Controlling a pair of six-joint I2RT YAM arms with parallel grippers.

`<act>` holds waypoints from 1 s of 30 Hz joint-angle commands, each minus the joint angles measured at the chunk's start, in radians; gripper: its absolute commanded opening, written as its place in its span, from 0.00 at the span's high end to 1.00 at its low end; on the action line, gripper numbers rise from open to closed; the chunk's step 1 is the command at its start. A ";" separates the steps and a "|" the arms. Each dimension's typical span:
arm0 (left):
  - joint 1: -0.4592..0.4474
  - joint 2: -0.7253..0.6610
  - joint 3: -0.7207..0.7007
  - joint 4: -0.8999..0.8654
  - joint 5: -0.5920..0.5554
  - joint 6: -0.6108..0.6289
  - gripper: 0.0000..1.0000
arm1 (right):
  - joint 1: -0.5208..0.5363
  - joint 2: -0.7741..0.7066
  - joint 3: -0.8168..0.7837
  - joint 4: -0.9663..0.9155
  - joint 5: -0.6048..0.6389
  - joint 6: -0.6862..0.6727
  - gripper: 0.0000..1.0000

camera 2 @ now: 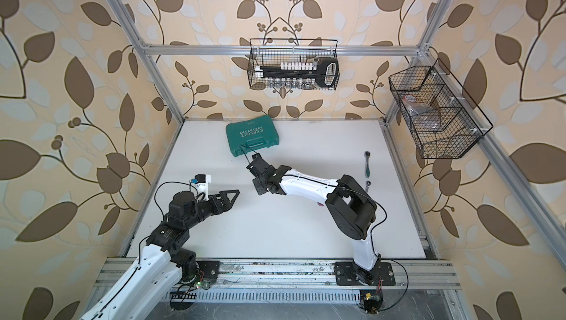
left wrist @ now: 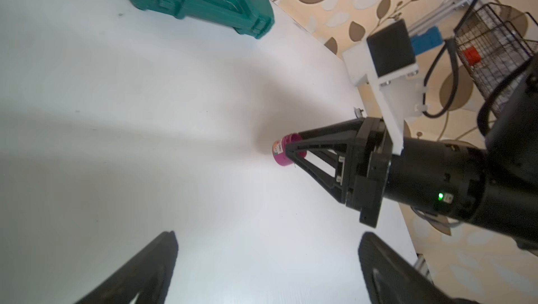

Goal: Close the paint jar lid
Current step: Pick up the paint jar from the center of the board.

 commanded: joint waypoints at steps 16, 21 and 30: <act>-0.367 0.577 0.063 0.848 0.212 0.490 0.01 | -0.163 -0.319 -0.099 -0.257 -0.315 -0.143 0.72; -0.414 0.585 0.044 0.836 0.118 0.600 0.01 | -0.163 -0.354 -0.075 -0.334 -0.458 -0.157 0.72; -0.479 0.514 0.010 0.775 -0.069 0.705 0.01 | -0.151 -0.435 -0.094 -0.376 -0.569 -0.153 0.72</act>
